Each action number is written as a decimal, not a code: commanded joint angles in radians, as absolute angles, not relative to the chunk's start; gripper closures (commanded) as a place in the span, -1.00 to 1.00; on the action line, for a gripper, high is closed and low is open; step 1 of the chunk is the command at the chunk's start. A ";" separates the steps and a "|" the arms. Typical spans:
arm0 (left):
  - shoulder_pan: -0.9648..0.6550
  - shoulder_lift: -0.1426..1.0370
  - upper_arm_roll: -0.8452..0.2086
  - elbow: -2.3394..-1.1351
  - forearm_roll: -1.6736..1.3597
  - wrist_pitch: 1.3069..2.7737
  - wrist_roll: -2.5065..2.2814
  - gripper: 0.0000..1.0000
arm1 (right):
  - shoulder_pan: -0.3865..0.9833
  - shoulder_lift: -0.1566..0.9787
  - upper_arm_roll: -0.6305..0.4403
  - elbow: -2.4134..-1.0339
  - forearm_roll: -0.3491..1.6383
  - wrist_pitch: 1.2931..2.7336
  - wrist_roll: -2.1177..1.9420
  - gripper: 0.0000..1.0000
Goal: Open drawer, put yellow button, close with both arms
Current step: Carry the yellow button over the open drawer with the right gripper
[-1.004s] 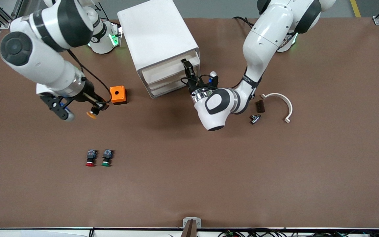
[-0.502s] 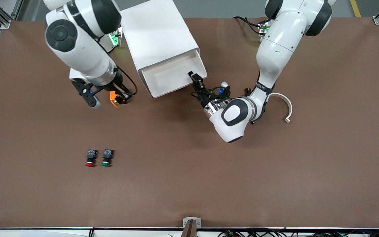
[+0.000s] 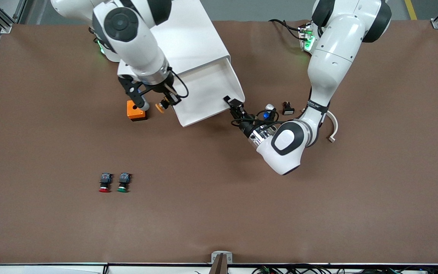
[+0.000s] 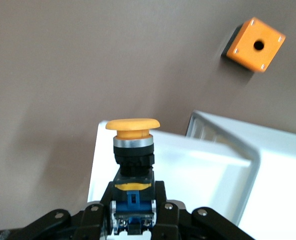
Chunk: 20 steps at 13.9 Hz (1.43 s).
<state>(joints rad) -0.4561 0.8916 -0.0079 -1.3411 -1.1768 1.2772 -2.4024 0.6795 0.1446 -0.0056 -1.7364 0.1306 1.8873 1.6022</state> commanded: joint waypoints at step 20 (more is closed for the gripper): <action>-0.351 0.875 0.047 -1.105 -1.208 1.307 -1.610 -0.98 | 0.957 0.373 -0.018 -1.591 0.006 1.996 2.092 0.95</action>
<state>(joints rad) -0.3372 0.9008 0.0087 -1.1383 -1.2326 1.3157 -1.7562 0.9408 0.3322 -0.0087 -1.6549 0.0231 2.0082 2.0563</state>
